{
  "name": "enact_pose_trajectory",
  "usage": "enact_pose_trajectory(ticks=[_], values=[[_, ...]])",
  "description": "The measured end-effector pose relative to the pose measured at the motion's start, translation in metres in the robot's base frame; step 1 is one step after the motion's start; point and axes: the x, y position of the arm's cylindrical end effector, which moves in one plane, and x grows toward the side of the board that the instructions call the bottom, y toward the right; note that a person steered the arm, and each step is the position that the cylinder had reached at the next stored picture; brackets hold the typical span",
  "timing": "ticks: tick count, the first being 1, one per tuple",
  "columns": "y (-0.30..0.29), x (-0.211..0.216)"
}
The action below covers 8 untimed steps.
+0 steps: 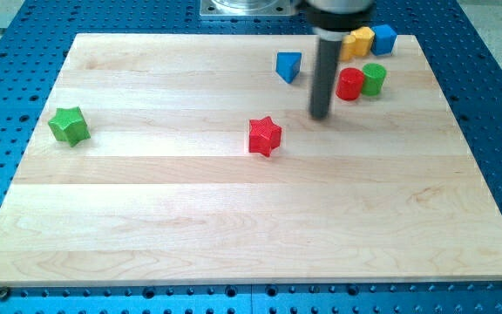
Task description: Push the green circle into the green star
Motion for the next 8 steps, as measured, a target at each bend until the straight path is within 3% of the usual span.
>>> enact_pose_trajectory(ticks=[2,3,5,6,8], values=[[0.113,-0.029],[0.077,-0.076],[-0.007,-0.107],[0.003,-0.072],[0.043,-0.058]])
